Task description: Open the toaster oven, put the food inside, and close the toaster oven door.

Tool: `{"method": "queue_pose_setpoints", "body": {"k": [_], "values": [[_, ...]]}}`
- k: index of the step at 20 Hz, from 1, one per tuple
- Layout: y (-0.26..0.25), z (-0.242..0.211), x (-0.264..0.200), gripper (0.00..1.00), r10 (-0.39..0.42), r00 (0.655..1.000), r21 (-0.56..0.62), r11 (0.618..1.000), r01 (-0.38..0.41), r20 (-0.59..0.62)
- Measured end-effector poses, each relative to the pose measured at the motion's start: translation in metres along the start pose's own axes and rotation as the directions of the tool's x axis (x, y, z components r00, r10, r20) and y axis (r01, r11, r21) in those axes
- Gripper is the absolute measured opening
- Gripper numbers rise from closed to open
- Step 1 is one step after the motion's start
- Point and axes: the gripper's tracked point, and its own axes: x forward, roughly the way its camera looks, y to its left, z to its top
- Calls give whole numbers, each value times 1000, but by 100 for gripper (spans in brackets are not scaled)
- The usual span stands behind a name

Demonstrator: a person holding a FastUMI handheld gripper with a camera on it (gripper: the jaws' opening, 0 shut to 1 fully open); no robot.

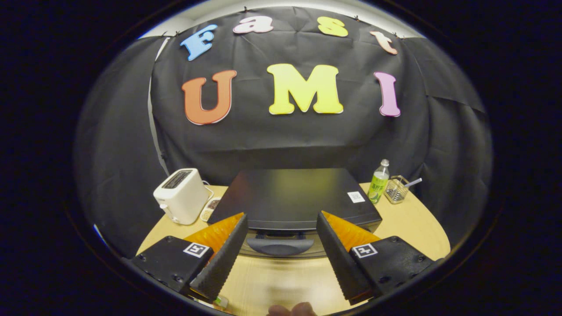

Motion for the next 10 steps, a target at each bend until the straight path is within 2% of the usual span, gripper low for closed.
{"method": "queue_pose_setpoints", "body": {"k": [4, 10], "values": [[0, -21, 29, 100, -9, 999, -10, 1000, 8, -49], [1, -48, 47, 100, -21, 996, -14, 1000, 20, -92]]}}
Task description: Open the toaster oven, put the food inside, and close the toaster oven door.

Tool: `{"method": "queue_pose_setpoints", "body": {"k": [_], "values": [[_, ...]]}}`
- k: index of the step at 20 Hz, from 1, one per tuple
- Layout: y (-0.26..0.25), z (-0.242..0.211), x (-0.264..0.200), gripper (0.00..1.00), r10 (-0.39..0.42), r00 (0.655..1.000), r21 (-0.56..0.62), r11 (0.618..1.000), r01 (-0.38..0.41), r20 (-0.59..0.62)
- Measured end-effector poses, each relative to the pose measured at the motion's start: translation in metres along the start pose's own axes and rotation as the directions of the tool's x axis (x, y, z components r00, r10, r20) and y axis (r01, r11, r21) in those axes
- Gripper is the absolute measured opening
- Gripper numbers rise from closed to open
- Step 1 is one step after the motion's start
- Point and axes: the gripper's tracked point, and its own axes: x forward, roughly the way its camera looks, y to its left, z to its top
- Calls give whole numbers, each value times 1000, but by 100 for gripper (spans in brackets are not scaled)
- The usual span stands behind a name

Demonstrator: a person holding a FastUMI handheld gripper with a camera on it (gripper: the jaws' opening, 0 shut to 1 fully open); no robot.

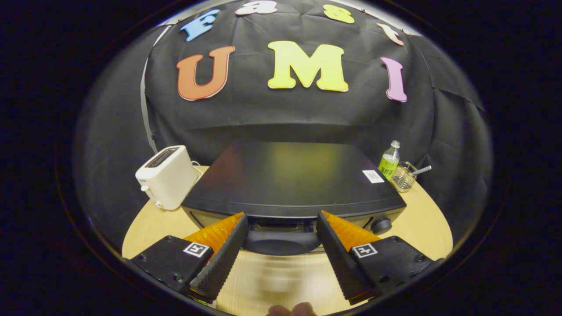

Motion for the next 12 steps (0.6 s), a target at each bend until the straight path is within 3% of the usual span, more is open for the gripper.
{"method": "queue_pose_setpoints", "body": {"k": [5, 12], "values": [[3, -1, 0, 100, -25, 1000, -5, 1000, 25, 2], [3, -23, -20, 100, 7, 1000, -6, 1000, -8, -25]]}}
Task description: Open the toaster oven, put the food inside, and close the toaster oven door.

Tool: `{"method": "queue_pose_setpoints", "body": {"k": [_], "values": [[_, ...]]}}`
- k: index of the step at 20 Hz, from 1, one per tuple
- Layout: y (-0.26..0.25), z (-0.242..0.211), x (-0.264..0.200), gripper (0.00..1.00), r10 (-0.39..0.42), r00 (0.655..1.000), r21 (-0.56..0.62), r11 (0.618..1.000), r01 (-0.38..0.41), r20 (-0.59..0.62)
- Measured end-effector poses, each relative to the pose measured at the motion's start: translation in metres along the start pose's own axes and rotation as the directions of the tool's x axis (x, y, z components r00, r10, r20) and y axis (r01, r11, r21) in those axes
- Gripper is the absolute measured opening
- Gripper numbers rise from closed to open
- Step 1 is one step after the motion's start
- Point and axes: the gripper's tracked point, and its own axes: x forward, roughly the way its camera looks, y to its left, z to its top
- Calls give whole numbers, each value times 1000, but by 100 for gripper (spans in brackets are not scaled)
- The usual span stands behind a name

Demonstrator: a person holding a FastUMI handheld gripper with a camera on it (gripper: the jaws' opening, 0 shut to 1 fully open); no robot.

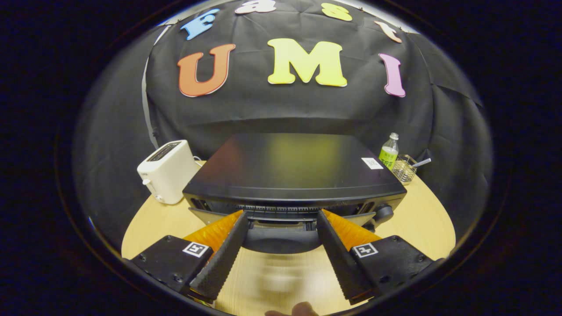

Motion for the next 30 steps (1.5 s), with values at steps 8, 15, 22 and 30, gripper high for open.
{"method": "queue_pose_setpoints", "body": {"k": [8, 15, 22, 30], "values": [[2, -67, -34, 100, -9, 998, -20, 1000, 8, -65], [-4, -150, -37, 100, -5, 965, 14, 1000, 9, -260], [-4, -118, -79, 100, 56, 975, 13, 998, -54, -214], [61, -127, -147, 100, 360, 853, 197, 931, -306, -378]]}}
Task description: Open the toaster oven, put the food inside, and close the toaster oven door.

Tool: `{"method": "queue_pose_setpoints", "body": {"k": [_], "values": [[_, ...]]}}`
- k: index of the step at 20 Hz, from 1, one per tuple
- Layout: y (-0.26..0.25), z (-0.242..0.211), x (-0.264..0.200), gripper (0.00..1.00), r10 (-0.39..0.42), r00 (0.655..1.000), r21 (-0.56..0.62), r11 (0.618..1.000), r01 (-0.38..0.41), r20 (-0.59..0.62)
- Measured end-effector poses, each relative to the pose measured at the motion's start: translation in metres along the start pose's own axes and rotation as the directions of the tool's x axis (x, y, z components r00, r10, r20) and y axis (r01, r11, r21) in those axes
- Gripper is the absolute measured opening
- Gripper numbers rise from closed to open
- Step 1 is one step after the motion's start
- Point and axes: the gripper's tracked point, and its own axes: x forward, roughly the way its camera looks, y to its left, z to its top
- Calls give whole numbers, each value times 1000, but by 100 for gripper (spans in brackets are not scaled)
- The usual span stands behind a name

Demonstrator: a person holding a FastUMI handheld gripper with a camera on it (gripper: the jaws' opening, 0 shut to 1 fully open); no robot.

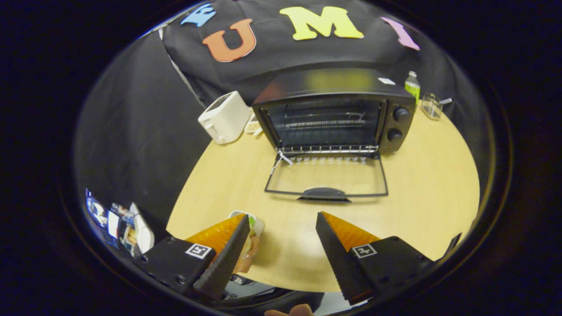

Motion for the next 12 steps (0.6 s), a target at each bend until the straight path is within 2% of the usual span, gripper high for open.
{"method": "queue_pose_setpoints", "body": {"k": [4, 9, 12], "values": [[39, -34, 7, 100, 118, 984, 127, 987, -101, -136], [49, -57, 24, 100, 145, 964, 219, 971, -96, -221], [56, -67, 32, 94, 181, 946, 261, 959, -109, -270]]}}
